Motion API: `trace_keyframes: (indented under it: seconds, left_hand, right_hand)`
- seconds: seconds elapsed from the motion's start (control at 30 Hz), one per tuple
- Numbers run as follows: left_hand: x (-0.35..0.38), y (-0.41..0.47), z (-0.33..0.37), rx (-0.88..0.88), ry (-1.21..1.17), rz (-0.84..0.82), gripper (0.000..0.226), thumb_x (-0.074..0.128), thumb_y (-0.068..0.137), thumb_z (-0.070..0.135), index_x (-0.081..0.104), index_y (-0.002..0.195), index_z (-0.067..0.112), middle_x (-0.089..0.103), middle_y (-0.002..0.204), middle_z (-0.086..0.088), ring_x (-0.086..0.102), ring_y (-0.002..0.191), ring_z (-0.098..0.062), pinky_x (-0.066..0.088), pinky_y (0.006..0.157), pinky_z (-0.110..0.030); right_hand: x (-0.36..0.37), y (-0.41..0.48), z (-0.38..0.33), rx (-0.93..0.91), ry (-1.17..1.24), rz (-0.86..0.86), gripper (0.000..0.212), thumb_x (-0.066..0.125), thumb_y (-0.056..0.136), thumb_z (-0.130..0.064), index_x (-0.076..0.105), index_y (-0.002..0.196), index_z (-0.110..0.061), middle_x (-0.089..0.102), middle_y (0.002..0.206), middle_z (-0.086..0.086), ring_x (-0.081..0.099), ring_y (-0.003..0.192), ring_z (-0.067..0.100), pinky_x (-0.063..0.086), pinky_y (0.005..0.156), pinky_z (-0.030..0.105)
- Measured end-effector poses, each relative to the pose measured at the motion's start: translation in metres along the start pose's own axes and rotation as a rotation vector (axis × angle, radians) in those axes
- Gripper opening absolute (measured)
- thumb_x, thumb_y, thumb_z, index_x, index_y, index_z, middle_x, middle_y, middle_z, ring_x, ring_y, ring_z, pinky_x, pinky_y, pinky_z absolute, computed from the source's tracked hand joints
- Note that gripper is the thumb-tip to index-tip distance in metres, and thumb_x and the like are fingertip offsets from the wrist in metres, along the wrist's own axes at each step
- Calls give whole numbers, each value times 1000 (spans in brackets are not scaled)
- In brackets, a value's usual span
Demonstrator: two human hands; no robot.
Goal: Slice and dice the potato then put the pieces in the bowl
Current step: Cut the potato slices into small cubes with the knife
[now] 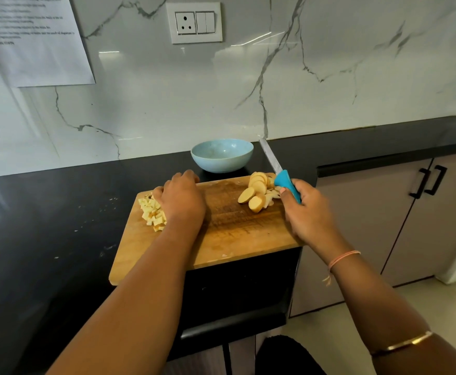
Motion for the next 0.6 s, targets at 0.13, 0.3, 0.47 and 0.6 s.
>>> trace_keyframes:
  seconds: [0.13,0.3,0.47,0.6]
  left_hand:
    - [2,-2,7,33,45,-25,32,54,93,9,58,122,23,56,119,-4,50,112,-24,29,101,-40]
    - [6,-7,27,118,102,-71,24,50,95,23,67,111,23,58,119,-1,46,115,-23,31,99,-38]
    - [30,-20,65,297,-156,-321,45,49,93,25,45,138,25,56,133,1,50,122,-21,38,105,-44]
    - [55,-29,80,373,-180,-583,57,56,92,16,36,144,28,49,141,1,49,125,-19,43,104,-39]
  right_hand:
    - [3,1,4,8,4,-11,39,44,99,-35,49,133,-17,58,88,-3,57,77,10,50,70,29]
    - [3,2,4,8,-1,-11,38,44,99,-36,49,131,-17,58,88,-3,57,76,11,49,69,28]
    - [1,2,4,8,2,6,34,44,99,-34,52,126,-16,57,90,-4,56,80,12,49,71,26]
    - [0,2,4,-5,-7,25,32,44,99,-34,53,123,-16,56,87,-6,55,77,11,46,66,20]
Point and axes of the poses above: each hand's wrist, its own y-axis towards the middle knuckle, its own x-axis out of the palm, z = x × y, the point moved 10 cm from there along y, towards the middle knuckle
